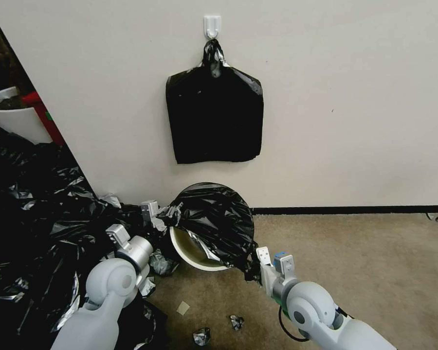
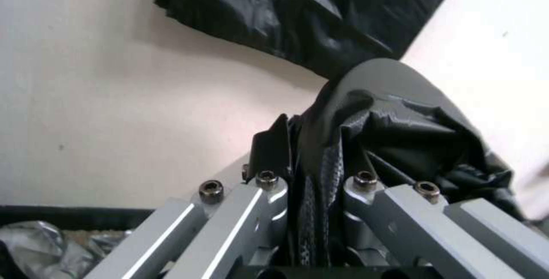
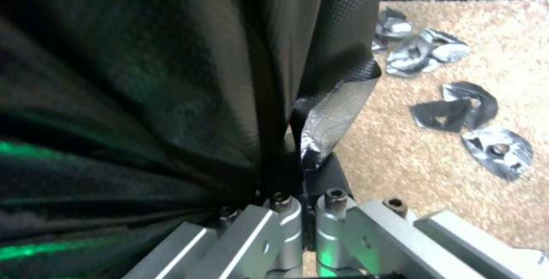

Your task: Place a trash bag onto the trash bin.

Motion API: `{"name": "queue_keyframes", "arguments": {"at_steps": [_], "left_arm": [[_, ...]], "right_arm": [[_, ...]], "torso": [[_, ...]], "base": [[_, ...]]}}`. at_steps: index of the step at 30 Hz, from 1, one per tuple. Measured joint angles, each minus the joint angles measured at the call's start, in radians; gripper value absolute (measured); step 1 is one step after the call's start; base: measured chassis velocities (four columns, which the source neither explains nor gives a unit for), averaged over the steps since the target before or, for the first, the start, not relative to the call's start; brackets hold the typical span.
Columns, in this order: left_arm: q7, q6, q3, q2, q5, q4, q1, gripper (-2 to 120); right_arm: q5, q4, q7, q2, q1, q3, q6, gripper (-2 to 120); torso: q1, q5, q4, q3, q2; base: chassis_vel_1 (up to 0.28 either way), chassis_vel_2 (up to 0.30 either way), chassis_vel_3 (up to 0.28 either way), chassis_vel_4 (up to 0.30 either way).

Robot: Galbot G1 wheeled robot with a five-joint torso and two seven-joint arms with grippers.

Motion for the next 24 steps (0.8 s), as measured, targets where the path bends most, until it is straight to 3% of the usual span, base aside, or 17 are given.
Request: {"name": "queue_keyframes", "arguments": {"at_steps": [8,14,18,22,24], "left_arm": [[-0.028,-0.022,0.007,0.017,0.044,0.075,-0.042,7],[-0.034,-0.02,0.022,0.019,0.064,0.09,-0.051,6],[-0.06,-0.01,0.035,0.01,0.071,0.09,-0.055,6],[-0.081,0.003,0.039,0.009,0.071,0.084,-0.059,6],[-0.11,0.022,0.042,0.009,0.068,0.071,-0.067,6]], "right_arm": [[-0.028,0.1,0.091,-0.069,-0.037,-0.041,-0.02,27],[-0.096,0.193,0.134,-0.105,-0.071,-0.064,-0.034,47],[-0.254,0.222,0.138,-0.117,-0.094,-0.082,-0.015,65],[-0.377,0.222,0.126,-0.12,-0.112,-0.095,0.014,76],[-0.545,0.222,0.087,-0.127,-0.139,-0.108,0.081,86]], "torso": [[0.0,-0.0001,0.0,0.0,0.0],[0.0,0.0,0.0,0.0,0.0],[0.0,0.0,0.0,0.0,0.0],[0.0,0.0,-0.0001,0.0,0.0],[0.0,0.0,-0.0001,0.0,0.0]], "base": [[0.0,0.0,0.0,0.0],[0.0,0.0,0.0,0.0],[0.0,0.0,0.0,0.0],[0.0,0.0,0.0,0.0],[0.0,0.0,0.0,0.0]]}}
